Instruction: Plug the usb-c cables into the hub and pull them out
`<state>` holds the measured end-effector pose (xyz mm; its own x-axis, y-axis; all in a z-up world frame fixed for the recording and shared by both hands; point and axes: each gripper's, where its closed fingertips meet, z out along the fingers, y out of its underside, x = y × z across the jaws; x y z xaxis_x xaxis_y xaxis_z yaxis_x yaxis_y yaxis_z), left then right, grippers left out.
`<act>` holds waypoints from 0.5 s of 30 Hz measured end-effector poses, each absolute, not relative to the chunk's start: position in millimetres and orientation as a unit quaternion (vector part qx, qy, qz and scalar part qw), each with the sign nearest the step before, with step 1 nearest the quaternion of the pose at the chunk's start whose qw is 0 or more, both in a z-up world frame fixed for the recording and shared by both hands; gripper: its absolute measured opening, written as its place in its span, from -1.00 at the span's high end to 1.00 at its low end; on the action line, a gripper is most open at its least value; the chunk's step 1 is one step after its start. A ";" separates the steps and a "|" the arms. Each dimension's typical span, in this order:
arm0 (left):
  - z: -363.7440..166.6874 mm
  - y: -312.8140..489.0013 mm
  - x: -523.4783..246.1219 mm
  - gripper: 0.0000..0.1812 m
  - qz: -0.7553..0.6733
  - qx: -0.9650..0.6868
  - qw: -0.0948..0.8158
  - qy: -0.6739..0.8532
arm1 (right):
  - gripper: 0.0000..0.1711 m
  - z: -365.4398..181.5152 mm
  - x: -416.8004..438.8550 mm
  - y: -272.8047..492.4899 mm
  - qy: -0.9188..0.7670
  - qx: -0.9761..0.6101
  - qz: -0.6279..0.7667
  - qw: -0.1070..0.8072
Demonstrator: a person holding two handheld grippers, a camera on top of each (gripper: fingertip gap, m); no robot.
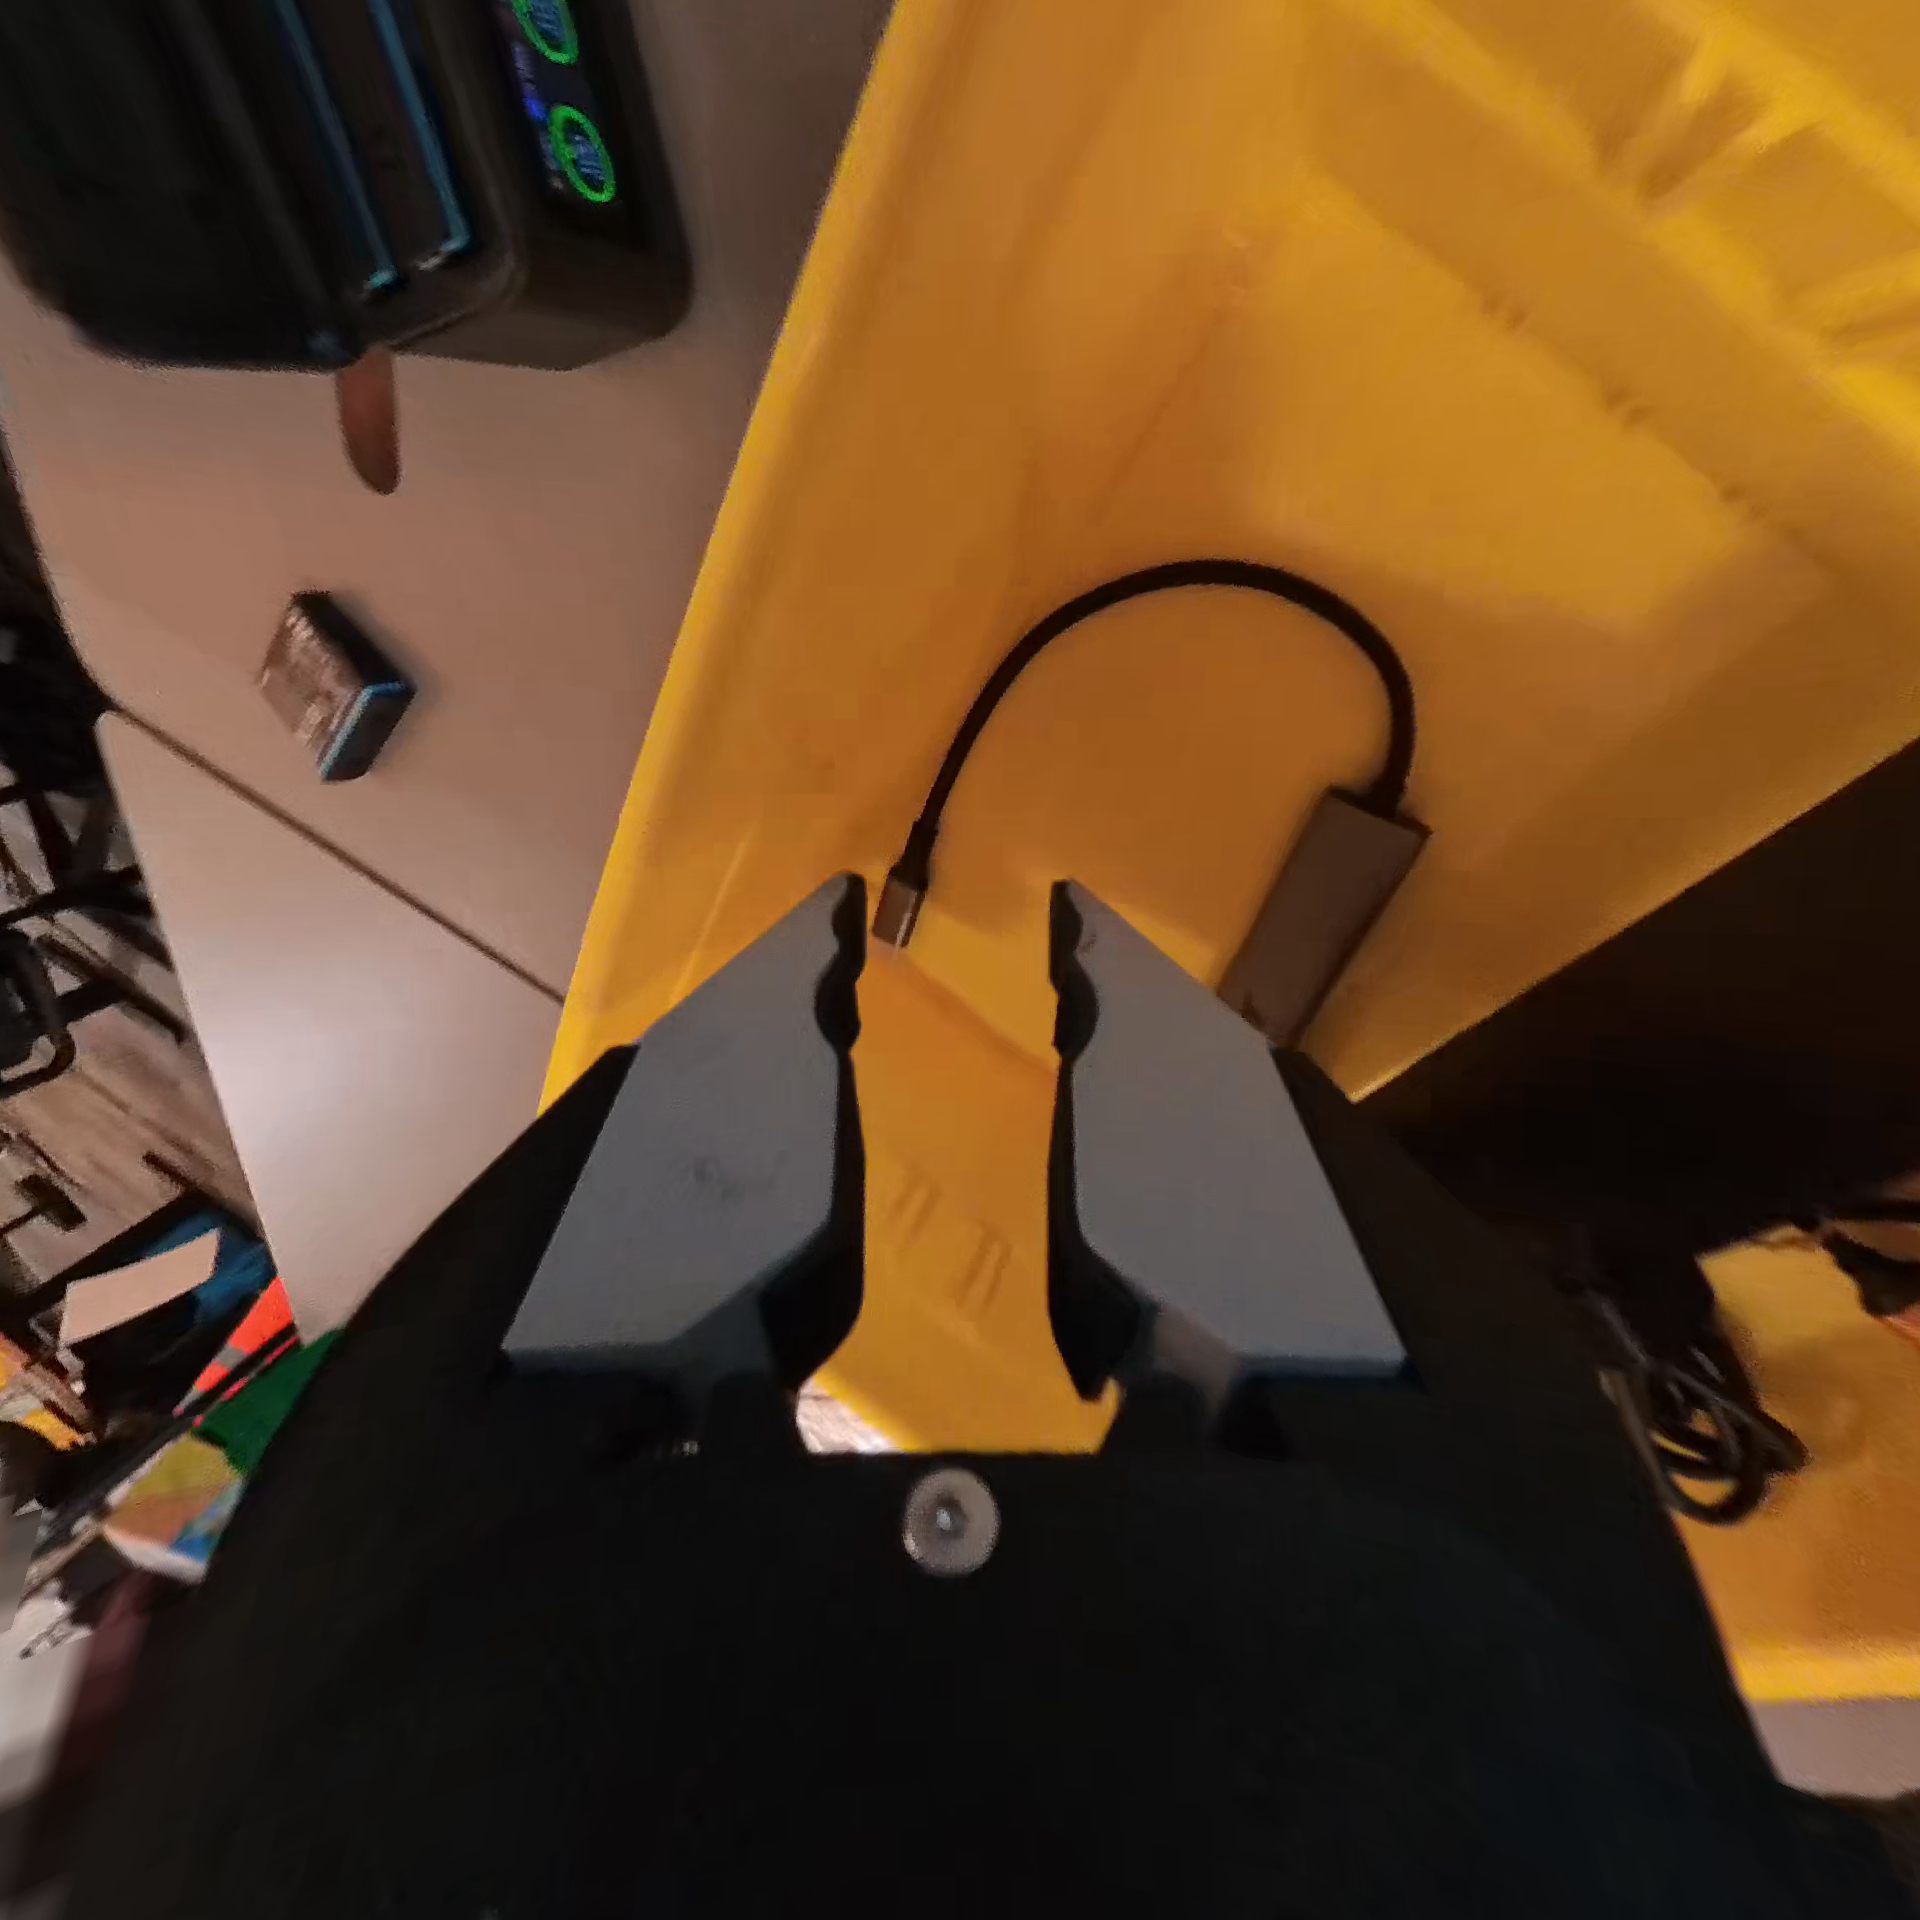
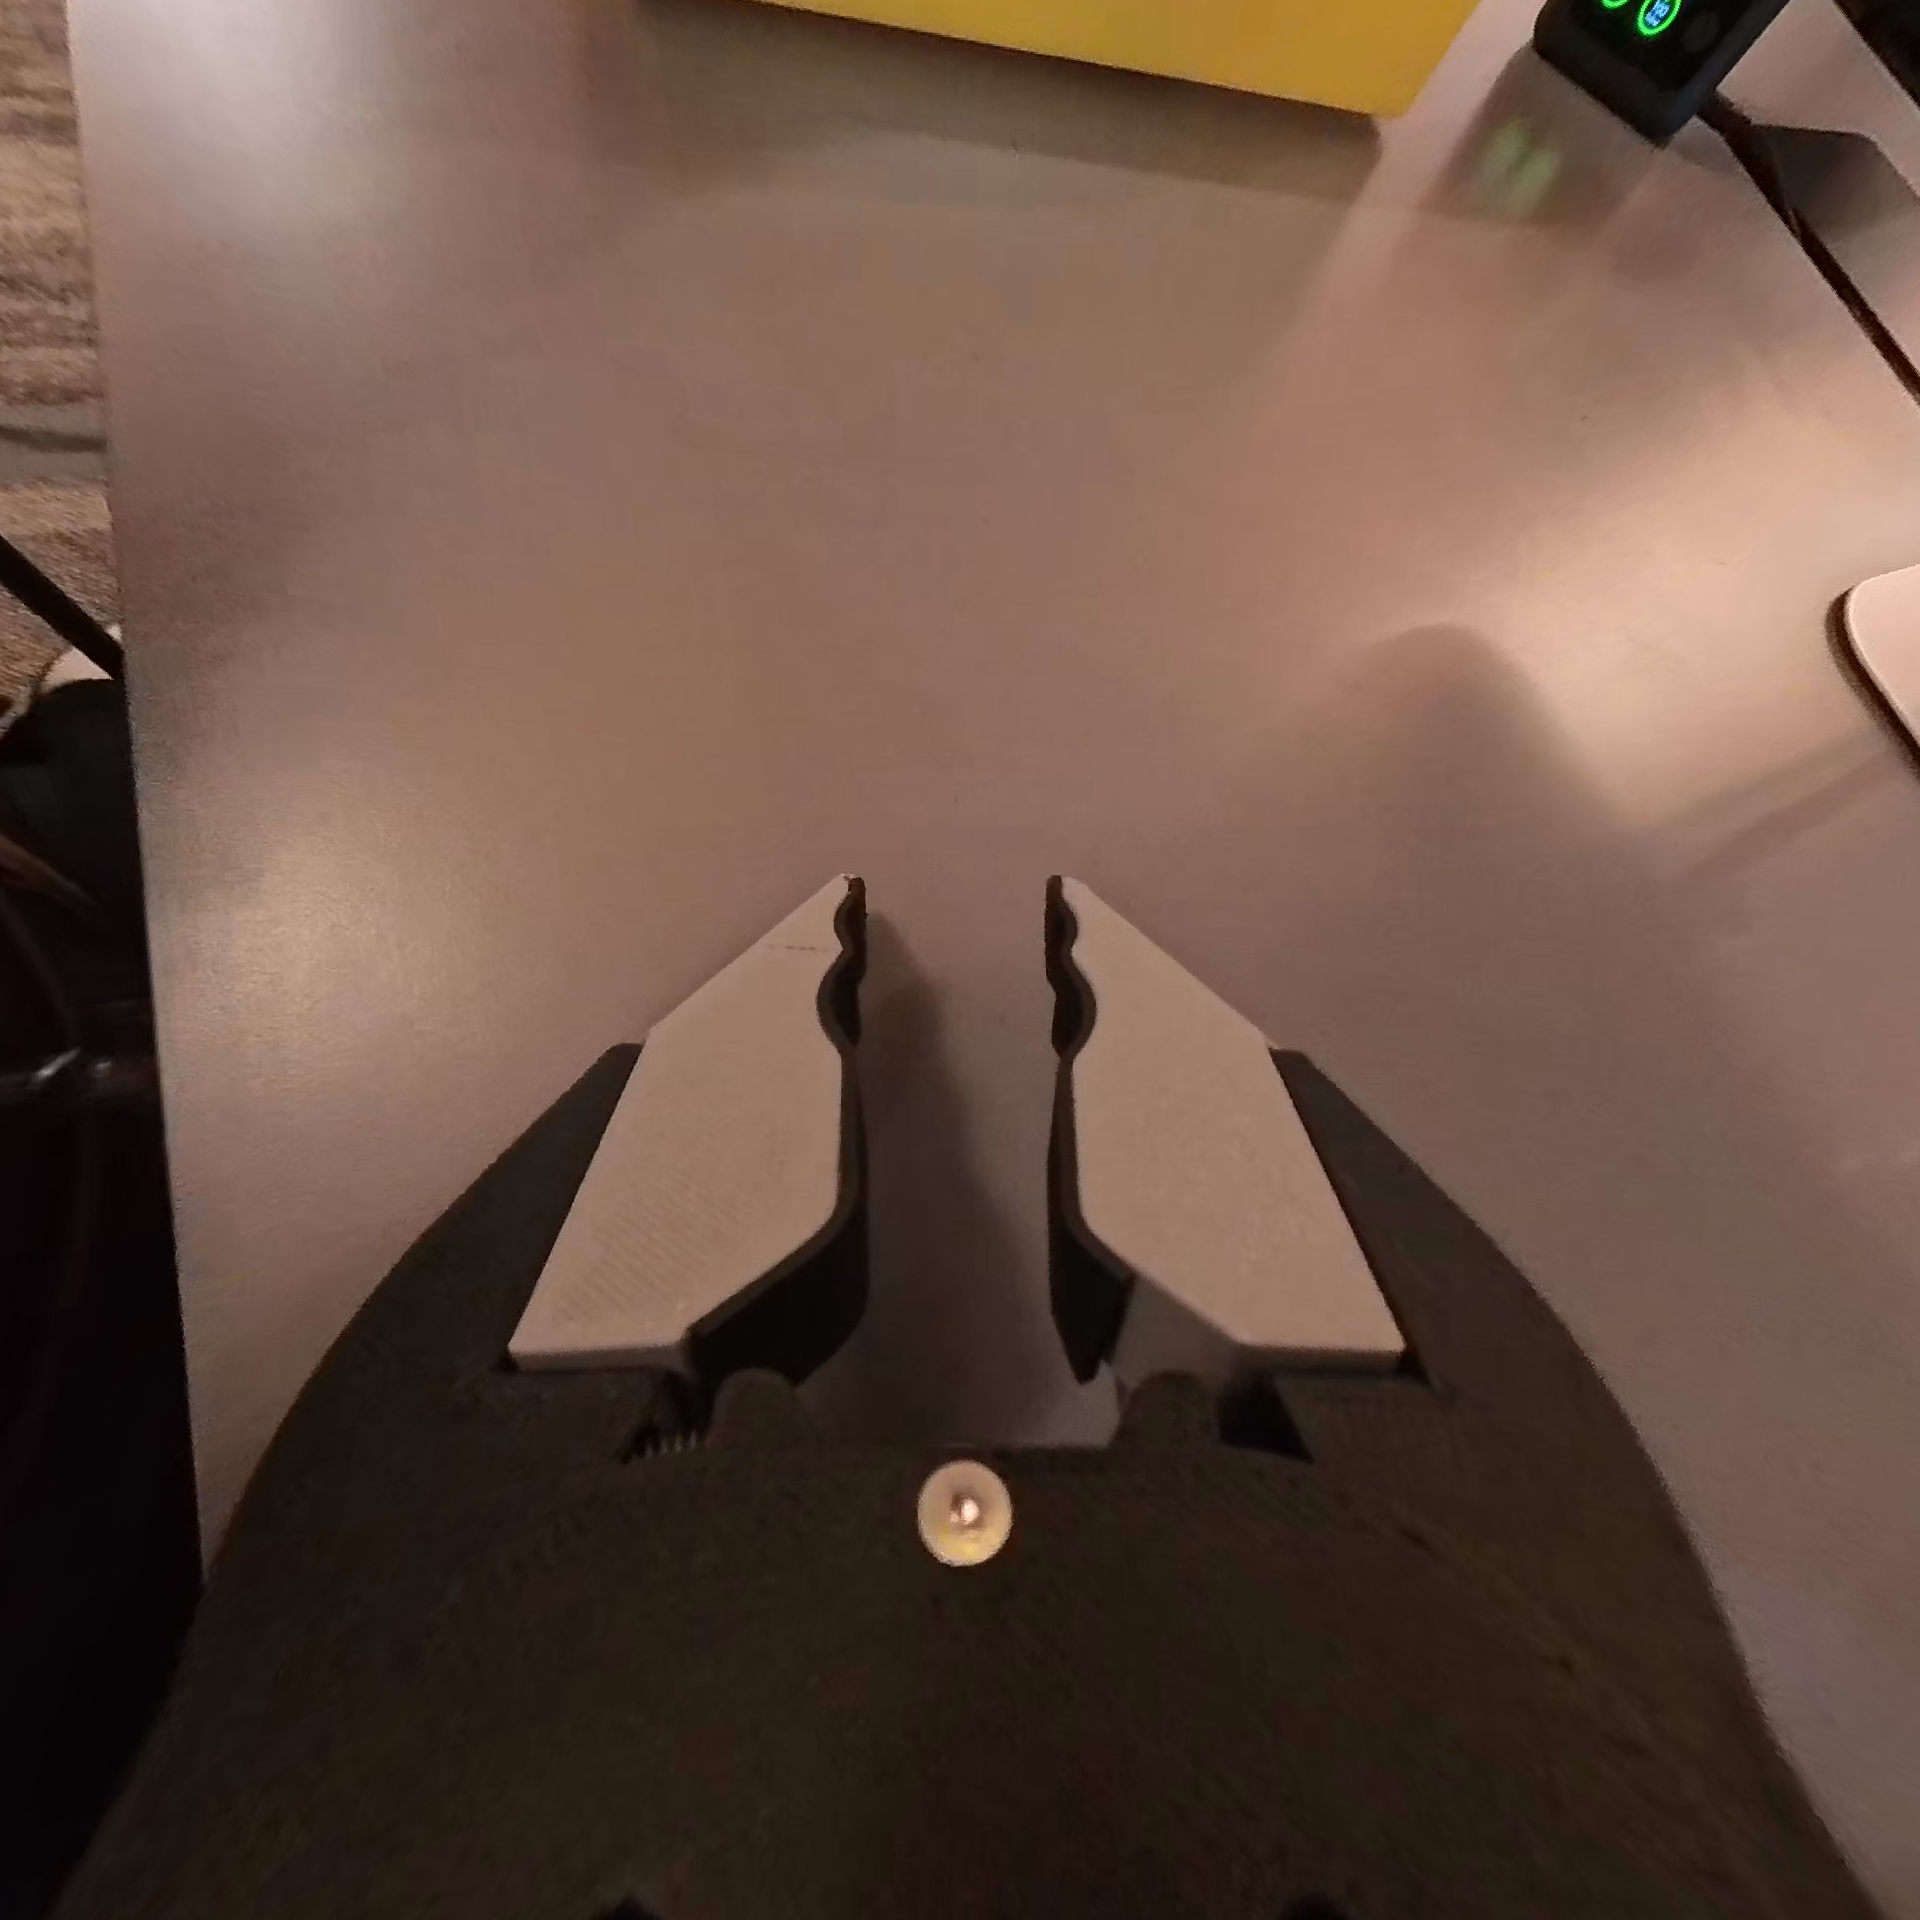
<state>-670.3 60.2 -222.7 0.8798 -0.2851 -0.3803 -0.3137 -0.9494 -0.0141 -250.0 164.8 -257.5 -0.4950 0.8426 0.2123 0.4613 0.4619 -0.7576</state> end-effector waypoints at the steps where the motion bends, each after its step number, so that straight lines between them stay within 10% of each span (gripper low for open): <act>1: -229.4 61.1 -672.4 0.63 0.184 -0.969 0.032 0.165 | 0.62 -257.2 -250.0 164.9 -0.801 -0.408 0.326 0.293; 15: -272.5 49.5 -700.0 1.00 0.173 -0.958 -0.039 0.225 | 0.67 -258.0 -247.7 159.3 -0.804 -0.408 0.345 0.260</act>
<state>-700.0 49.5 -272.5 0.8389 -0.4445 -0.3140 -0.4177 -0.8958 0.1521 -247.7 159.3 -258.0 -0.5309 0.8363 0.1368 0.4776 0.4286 -0.7669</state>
